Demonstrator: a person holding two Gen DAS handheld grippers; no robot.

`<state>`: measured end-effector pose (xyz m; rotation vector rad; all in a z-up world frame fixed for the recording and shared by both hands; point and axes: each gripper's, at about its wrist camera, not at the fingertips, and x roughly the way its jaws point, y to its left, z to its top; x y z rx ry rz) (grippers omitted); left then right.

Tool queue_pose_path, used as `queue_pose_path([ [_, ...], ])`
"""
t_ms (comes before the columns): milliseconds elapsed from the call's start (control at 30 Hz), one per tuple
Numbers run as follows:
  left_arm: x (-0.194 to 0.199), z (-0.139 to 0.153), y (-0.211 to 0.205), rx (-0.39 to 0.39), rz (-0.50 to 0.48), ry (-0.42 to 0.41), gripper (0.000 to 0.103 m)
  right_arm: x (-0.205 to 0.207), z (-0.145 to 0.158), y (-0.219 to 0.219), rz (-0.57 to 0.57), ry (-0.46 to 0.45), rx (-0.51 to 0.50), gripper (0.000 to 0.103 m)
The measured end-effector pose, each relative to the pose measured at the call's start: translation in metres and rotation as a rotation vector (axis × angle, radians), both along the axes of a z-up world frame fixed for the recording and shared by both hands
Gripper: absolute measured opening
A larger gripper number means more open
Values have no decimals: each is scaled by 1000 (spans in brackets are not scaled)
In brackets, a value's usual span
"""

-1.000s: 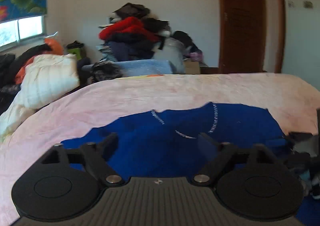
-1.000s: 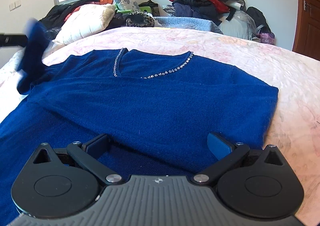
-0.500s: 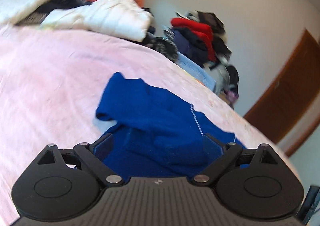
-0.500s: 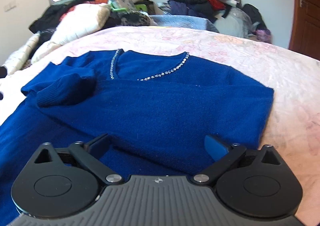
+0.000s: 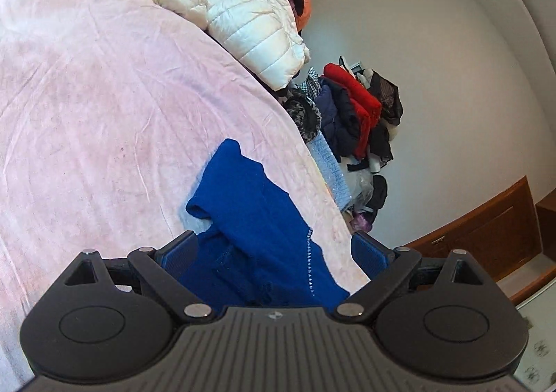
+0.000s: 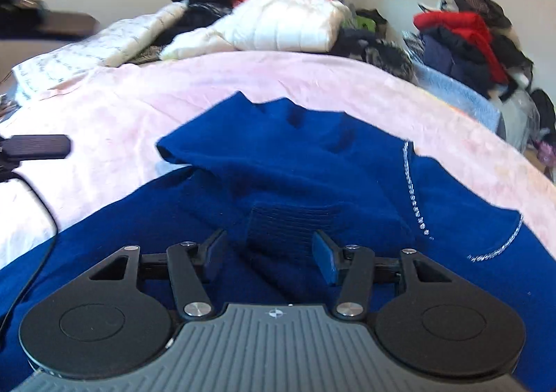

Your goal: Fold small clothes

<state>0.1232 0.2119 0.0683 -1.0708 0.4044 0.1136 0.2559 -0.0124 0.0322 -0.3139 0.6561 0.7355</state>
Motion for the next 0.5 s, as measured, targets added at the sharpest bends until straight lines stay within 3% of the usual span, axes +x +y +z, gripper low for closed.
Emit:
queue_pose_path([
  [100,18,-13,13,-172,-45,-25,96,6,-9,5,-14,19,3,55],
  [167,35,-26,18,-283,-70,-11,96,9,-8,2,-30,36,26,40],
  [300,67,-47,24,-337,-20,63,96,21,-3,-18,-84,152,155,29],
  [367,79,-58,28,-368,0,112,96,25,-2,-28,-106,192,213,17],
  [500,96,-69,34,-387,44,145,96,37,-3,-49,-151,324,366,17],
])
